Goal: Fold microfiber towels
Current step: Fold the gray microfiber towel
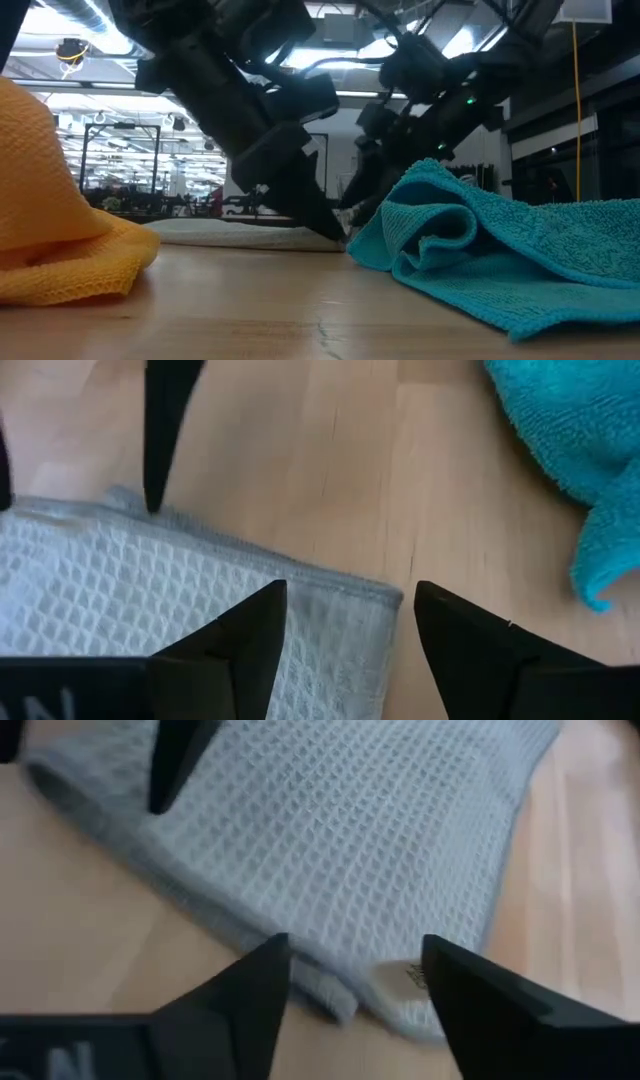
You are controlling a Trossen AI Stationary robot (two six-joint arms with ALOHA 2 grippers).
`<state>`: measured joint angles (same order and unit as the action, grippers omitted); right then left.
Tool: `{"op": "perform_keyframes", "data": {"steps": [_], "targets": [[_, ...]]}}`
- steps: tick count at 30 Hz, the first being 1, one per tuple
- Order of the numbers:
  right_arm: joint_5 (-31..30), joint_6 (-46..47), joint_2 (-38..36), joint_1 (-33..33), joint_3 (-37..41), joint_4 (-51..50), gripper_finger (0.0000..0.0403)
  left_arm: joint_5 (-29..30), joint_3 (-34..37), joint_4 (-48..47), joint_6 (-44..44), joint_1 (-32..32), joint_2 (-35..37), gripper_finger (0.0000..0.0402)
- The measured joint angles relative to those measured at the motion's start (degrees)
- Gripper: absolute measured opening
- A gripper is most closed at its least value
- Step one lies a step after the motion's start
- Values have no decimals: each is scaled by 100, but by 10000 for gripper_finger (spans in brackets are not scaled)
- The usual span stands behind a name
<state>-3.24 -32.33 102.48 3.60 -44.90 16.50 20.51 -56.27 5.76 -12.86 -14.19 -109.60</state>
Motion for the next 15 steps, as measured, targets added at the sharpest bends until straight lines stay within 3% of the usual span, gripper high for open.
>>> {"op": "perform_keyframes", "data": {"steps": [6,10,15], "targets": [[-73,-97,248,-2,-397,-852,282,-1,2,-128,-74,-53,-2,214],[-318,-128,234,-15,-535,-1241,280,-2,2,-121,-73,-53,-2,214],[-192,-493,273,41,-557,-1249,268,-10,-5,15,-140,-11,-205,213]]}}
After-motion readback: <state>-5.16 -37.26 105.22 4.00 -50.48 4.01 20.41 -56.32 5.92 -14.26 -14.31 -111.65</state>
